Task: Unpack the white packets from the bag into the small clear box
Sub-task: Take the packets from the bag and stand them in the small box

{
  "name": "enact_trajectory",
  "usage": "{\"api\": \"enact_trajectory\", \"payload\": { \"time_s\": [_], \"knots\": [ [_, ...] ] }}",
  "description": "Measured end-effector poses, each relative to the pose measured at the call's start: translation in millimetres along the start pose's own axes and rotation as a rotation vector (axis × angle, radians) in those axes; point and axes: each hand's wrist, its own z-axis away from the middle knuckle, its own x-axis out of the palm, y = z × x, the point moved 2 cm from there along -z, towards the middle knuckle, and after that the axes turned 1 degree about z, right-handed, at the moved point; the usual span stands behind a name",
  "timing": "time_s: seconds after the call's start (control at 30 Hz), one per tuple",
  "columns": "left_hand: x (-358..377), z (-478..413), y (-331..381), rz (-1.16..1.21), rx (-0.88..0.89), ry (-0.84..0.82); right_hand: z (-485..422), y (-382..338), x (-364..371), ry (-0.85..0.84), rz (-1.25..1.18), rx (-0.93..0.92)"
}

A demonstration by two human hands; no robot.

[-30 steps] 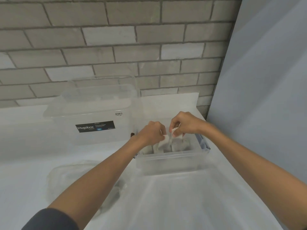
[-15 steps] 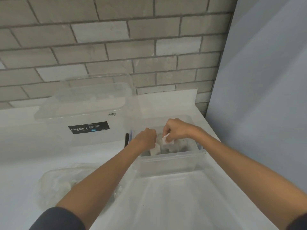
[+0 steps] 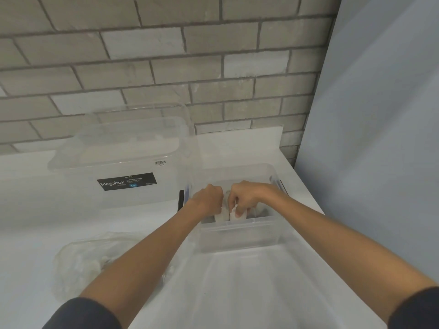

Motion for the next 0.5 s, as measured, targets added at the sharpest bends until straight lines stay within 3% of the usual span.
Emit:
{"api": "enact_trajectory", "payload": {
  "time_s": [0.5],
  "knots": [
    [0.9,-1.3,-1.9,0.024,0.019,0.035,-9.9,-1.7,5.9,0.234,0.07,0.034]
  ]
}}
